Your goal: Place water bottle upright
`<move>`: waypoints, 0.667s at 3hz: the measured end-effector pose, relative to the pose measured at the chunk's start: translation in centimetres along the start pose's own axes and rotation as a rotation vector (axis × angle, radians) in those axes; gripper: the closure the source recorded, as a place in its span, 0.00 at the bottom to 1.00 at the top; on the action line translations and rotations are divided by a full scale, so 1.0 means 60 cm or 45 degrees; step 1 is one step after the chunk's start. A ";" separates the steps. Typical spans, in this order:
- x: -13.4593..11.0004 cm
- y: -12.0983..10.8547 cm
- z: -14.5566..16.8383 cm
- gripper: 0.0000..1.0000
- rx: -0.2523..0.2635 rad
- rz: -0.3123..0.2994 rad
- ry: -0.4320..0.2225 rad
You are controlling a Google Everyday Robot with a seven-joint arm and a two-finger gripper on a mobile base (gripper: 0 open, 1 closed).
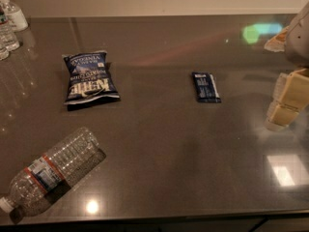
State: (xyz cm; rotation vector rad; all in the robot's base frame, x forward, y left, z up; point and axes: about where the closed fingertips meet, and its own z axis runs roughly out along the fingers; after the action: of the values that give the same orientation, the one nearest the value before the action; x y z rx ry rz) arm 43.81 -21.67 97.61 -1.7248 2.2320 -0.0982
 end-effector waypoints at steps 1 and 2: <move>0.000 0.000 0.000 0.00 0.000 0.000 0.000; -0.022 -0.005 0.004 0.00 -0.011 -0.054 -0.028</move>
Offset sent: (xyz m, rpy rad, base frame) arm 0.0140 0.0260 -0.0021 0.0230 0.0162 0.1113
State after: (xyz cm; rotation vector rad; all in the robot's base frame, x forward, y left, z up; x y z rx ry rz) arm 44.47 -20.46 97.76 -1.7698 2.1834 -0.0787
